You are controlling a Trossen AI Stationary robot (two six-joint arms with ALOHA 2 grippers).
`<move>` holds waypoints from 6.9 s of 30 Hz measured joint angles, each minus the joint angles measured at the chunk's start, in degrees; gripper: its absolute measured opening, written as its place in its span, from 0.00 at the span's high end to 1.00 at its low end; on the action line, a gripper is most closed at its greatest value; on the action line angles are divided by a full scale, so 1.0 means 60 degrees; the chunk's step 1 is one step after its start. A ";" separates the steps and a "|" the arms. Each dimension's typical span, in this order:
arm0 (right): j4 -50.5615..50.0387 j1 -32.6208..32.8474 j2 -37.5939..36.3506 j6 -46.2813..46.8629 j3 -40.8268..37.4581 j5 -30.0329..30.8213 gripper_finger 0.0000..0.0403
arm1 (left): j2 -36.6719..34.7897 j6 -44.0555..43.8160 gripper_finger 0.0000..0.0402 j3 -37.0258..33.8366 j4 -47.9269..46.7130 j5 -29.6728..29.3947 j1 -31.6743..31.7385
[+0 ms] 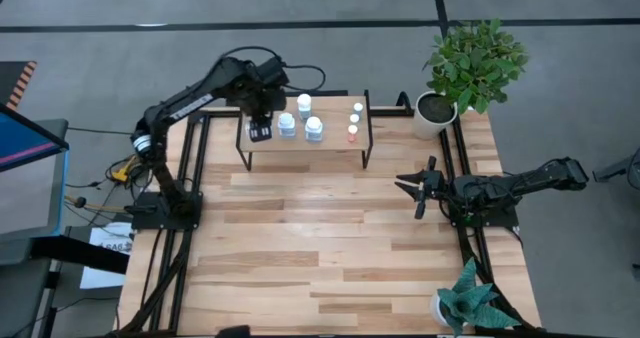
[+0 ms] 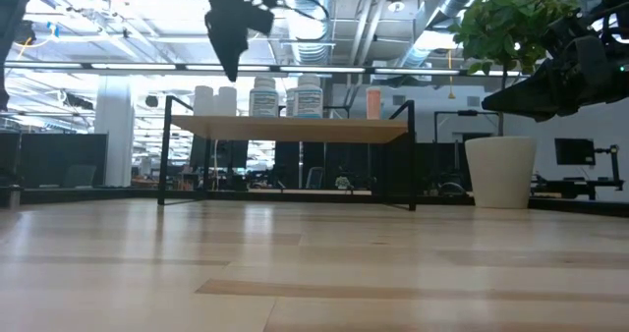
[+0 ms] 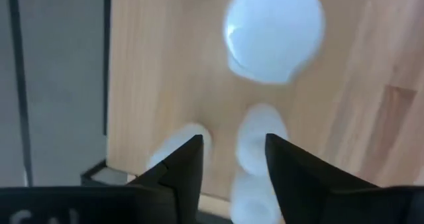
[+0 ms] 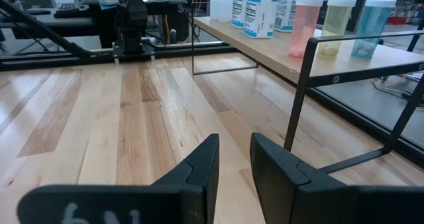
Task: Pick and place medicine bottles onto shelf by color
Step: Adjust the white pill bottles on the shelf, then return to Home Position
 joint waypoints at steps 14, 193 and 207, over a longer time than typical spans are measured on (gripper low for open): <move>-0.0002 0.0000 0.0000 0.0000 0.0002 -0.0001 0.73 | 0.1725 0.0463 0.78 0.1777 0.0127 -0.0155 -0.0360; -0.0004 0.0000 -0.0004 0.0004 0.0000 0.0000 0.73 | -1.5928 -0.6309 0.95 -1.7461 1.2910 0.0646 -0.4479; -0.0004 0.0000 -0.0001 0.0004 -0.0001 0.0000 0.73 | -1.5928 -0.6312 0.95 -1.7463 1.2903 0.0646 -0.4479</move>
